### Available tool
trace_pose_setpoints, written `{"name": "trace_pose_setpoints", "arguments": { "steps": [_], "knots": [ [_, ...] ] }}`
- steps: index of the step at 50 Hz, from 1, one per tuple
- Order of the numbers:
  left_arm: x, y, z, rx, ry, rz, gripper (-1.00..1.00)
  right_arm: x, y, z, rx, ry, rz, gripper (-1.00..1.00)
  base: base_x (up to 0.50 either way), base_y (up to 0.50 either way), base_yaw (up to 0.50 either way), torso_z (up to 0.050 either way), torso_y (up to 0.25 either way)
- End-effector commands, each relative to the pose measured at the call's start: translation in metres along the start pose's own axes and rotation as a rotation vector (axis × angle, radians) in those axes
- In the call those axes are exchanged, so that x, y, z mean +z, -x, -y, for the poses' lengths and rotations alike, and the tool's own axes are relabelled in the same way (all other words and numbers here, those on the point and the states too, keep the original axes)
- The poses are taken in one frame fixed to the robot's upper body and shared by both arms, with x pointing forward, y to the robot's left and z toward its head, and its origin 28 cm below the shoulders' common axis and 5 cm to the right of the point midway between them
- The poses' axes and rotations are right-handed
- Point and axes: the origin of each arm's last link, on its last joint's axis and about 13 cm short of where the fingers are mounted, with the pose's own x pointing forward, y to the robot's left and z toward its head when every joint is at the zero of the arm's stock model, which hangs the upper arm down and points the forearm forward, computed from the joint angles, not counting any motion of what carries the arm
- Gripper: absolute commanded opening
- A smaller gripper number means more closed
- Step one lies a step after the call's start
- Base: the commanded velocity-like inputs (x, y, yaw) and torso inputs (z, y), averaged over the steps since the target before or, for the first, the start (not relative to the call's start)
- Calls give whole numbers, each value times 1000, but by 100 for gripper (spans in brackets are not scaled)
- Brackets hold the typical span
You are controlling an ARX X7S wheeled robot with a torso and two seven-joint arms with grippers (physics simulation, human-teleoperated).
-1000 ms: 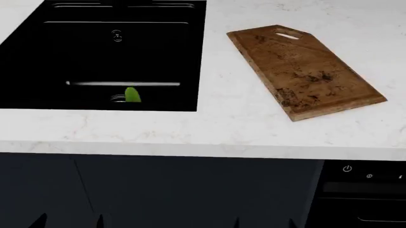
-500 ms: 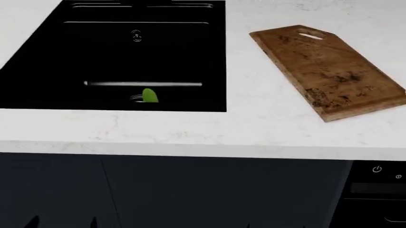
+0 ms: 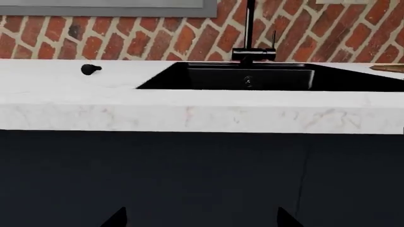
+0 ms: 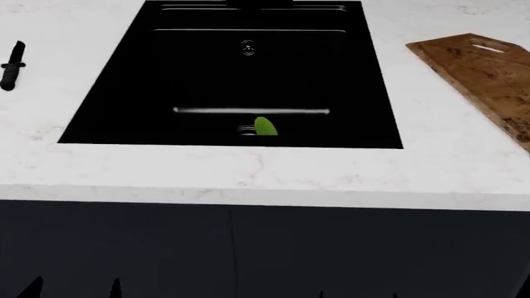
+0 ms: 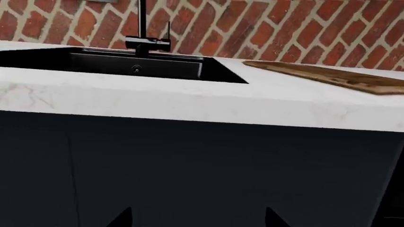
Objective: Pick the vegetables from the sink and place them on the cutting board.
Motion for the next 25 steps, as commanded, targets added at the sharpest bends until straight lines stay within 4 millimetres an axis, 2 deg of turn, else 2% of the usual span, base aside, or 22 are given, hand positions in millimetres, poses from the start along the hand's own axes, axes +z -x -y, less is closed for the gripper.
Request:
{"name": "trace_pose_setpoints", "arguments": {
  "steps": [1,2,4,9,13,19,21,25],
  "knots": [
    [64,-20,-3,-14,-130,111,100,75,-19,0,92,55,-1,100,0,0,0,50,0],
    [75,-26,-5,-16,-194,124,100,92,-21,0,112,103,30,100,0,0,0,50,0],
    [94,-34,-7,-3,-304,154,100,115,-29,0,128,107,41,100,0,0,0,50,0],
    [141,-58,-7,-46,-325,183,100,167,-60,11,129,69,55,100,0,0,0,50,0],
    [167,-81,-6,-66,-327,160,100,198,-79,19,118,101,45,100,0,0,0,50,0],
    [204,-107,-12,-40,-351,157,100,218,-107,25,88,181,-4,100,0,0,0,50,0],
    [208,-118,-11,-29,-396,123,100,221,-123,27,64,188,-25,100,0,0,0,50,0],
    [203,-131,-11,6,-442,80,100,225,-136,26,67,179,-47,100,0,0,0,50,0]
  ]
}}
